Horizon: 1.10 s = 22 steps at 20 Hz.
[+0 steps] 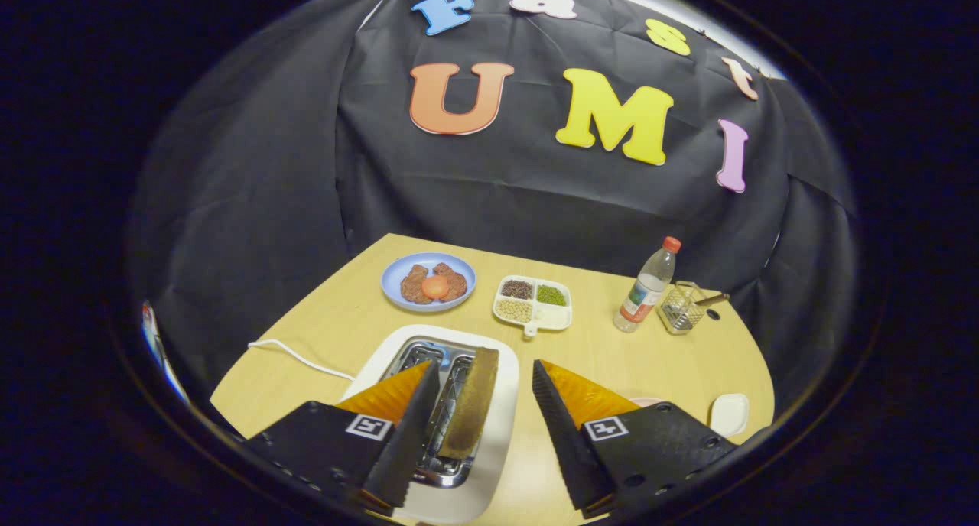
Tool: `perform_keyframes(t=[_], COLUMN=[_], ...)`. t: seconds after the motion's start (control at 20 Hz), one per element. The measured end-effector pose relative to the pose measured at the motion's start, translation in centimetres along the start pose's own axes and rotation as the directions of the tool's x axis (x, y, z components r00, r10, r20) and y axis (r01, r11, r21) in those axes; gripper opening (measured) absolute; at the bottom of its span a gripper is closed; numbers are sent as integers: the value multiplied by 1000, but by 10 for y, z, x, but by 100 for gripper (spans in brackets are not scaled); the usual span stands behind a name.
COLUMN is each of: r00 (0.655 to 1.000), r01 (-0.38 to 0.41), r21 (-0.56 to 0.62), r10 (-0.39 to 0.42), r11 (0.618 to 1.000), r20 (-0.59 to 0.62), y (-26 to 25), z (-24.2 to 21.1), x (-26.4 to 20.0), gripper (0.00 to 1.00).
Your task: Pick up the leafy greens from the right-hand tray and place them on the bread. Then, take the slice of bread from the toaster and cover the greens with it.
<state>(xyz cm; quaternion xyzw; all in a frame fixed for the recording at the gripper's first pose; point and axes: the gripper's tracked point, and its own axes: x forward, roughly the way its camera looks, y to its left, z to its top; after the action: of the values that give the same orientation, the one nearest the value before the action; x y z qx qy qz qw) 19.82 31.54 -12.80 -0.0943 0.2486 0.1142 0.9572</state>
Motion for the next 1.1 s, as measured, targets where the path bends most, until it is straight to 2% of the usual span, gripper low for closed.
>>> perform_keyframes(t=[0.15, 0.25, 0.35, 0.45, 0.5, 0.55, 0.75, 1.1], r00=[999, 996, 990, 995, 995, 996, 998, 997], r01=[-16, -22, -35, 6, 10, 23, 16, -51], r21=[7, 16, 38, 6, -24, -38, -6, 48], r10=[17, 24, 39, -5, -12, -26, -16, 49], r11=[1000, 1000, 999, 1000, 1000, 999, 1000, 998], r20=[-30, -87, -133, -104, -100, -86, -67, 52], y=[10, 18, 28, 21, 21, 20, 18, 11], z=[-7, -19, -25, -16, -13, -14, -9, 51], x=[3, 6, 9, 6, 7, 5, -10, -69], gripper=[37, 32, 32, 18, 18, 11, 11, 11])
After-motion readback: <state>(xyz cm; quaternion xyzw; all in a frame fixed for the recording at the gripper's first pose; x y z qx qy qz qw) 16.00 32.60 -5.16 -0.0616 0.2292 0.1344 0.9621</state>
